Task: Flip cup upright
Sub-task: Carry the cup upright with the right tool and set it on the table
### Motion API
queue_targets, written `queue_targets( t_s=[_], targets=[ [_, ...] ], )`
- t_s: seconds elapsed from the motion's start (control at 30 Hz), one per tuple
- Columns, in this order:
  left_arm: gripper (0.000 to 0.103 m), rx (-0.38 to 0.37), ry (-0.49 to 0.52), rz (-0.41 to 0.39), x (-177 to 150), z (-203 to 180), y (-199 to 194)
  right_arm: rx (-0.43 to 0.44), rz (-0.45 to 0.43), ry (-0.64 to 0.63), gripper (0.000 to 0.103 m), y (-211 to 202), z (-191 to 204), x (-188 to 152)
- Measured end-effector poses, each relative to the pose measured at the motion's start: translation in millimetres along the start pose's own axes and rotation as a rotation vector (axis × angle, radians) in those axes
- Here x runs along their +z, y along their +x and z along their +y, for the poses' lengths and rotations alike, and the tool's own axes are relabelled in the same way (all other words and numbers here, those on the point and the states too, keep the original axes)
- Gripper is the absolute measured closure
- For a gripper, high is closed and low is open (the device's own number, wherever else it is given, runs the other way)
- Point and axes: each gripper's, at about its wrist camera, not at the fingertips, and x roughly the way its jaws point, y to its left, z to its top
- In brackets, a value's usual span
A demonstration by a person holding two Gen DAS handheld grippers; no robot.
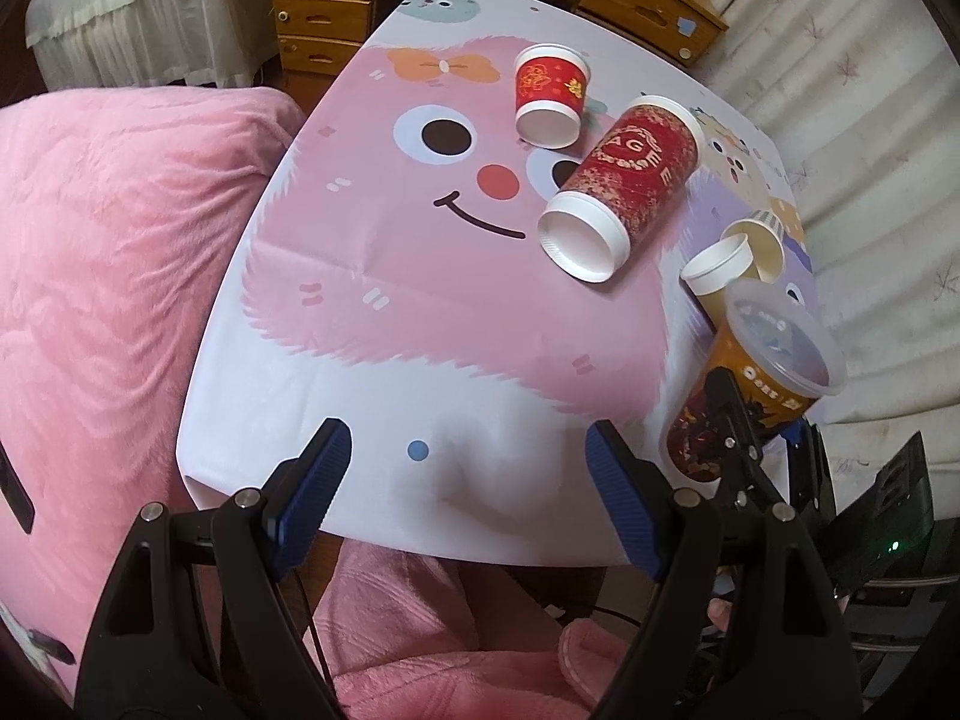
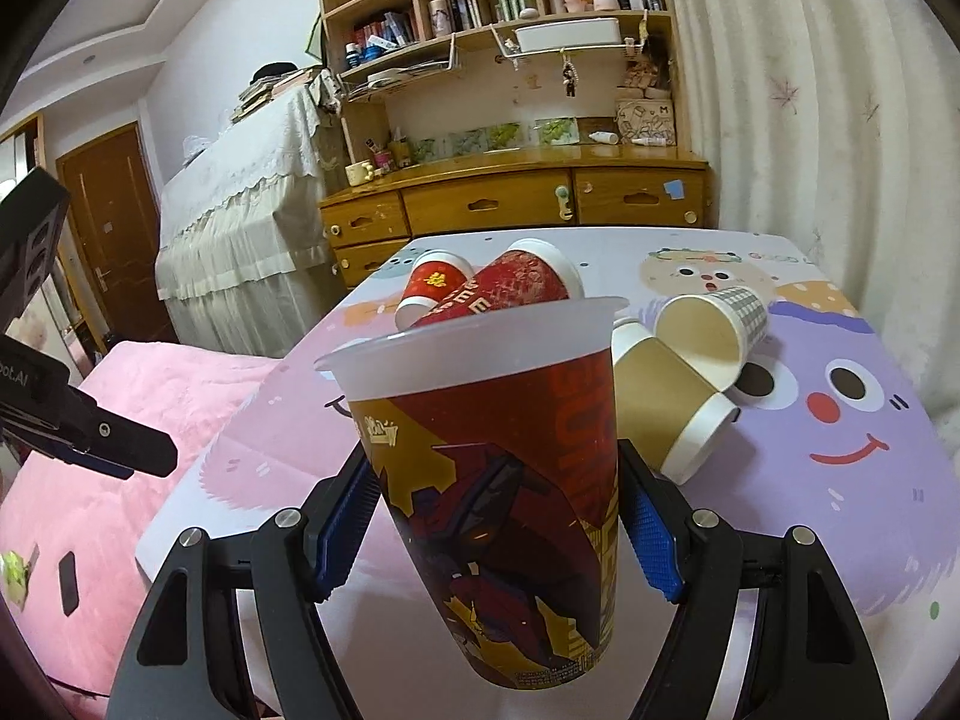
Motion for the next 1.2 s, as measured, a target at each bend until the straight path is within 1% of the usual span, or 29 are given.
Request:
queue_targets(
  t_s=[0.1,0.23,0.43,0.7,1.0,1.2],
  targets=[
    [0.025,0.003,0.014,-0.002,0.2,-2.3,-0.5,0.025,0.009,0.004,0.027,5.4,1.4,0.8],
    [0.025,0.005,0.015,-0.001,0.1,-2.3,-0.9,0.032,0.011,-0.009,0.027,16.9,5.1,5.4],
    [0.025,0.011,0.003,-0.005,1.0,0.9,-2.0,0.026,0.025,0.006,0.026,28.0,2.8,9.9],
    [0.025,0.007,0.02,-0.004,0.9,-1.9,-1.9,0.005,0.059,0.02,0.026,30.8,-3.2,-1.1],
    [0.025,0.008,0.042,-0.002,-1.0,-7.7,-2.5,0.0,0.023,0.028,0.026,29.0,-2.9,-0.5],
    [0.025,0.013,0.032,-0.008,-2.1,-4.5,-5.2,0.002,0.027,0.03,0.026,31.8,-0.9,-3.4]
  ],
)
